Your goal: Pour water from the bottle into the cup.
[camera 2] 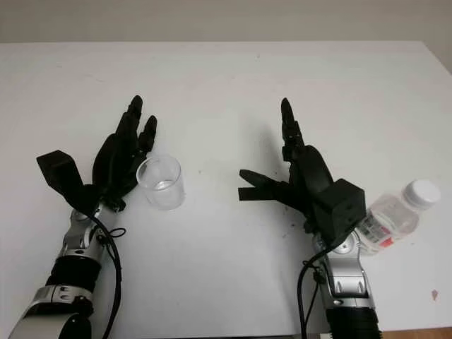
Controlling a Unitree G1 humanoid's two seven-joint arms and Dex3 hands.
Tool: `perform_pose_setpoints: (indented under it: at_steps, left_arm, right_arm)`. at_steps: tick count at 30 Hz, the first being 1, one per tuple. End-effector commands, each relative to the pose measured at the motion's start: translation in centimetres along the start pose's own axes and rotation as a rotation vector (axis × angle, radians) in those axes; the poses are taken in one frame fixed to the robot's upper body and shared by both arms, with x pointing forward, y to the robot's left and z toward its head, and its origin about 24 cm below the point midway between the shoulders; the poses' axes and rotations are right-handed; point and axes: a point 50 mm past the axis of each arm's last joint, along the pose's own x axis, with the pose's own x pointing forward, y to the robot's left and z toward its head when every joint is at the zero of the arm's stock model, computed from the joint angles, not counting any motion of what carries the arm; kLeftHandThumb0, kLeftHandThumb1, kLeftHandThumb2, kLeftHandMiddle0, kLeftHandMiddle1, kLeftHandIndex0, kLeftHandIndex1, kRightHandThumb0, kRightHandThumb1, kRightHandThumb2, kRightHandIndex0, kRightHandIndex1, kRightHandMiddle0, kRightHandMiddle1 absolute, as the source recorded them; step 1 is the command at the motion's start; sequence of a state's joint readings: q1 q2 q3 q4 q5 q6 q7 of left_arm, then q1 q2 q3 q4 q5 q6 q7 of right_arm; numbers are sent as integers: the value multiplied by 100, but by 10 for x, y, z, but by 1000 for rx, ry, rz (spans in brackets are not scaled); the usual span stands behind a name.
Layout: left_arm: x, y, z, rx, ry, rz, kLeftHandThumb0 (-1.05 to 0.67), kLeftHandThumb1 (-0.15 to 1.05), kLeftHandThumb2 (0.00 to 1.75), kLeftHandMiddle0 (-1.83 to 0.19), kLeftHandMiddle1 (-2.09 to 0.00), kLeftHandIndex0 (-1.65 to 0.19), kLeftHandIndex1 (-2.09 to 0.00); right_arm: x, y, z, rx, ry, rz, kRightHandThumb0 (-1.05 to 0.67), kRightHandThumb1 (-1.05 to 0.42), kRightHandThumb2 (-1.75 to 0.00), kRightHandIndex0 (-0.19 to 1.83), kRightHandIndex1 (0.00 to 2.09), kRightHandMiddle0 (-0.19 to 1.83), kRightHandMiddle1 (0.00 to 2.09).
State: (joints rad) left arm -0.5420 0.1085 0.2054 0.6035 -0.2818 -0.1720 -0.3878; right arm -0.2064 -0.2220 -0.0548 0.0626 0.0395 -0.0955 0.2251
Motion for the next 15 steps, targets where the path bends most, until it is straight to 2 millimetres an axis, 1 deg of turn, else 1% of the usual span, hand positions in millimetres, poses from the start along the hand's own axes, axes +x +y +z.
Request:
perform_pose_setpoints:
  at_steps: [1, 6, 10, 15]
  left_arm:
    - [-10, 3, -15, -22, 55, 19, -86, 105, 68, 15, -6, 18, -5]
    - [-8, 1, -16, -26, 55, 20, -85, 105, 67, 15, -6, 18, -5]
    - [-6, -1, -16, -27, 58, 21, -86, 105, 67, 14, -6, 18, -5]
    - [-7, -4, -17, -29, 53, 22, -86, 105, 69, 15, -5, 18, -5]
  right_arm:
    - [-2, -1, 3, 2, -8, -5, -99, -87, -5, -19, 0, -19, 0]
    - [0, -2, 3, -46, -9, 1, -102, -89, -6, -19, 0, -19, 0]
    - [4, -3, 2, -26, -12, 13, -101, -87, -5, -19, 0, -19, 0]
    - [5, -4, 11, -13, -34, 27, -100, -88, -6, -19, 0, -19, 0]
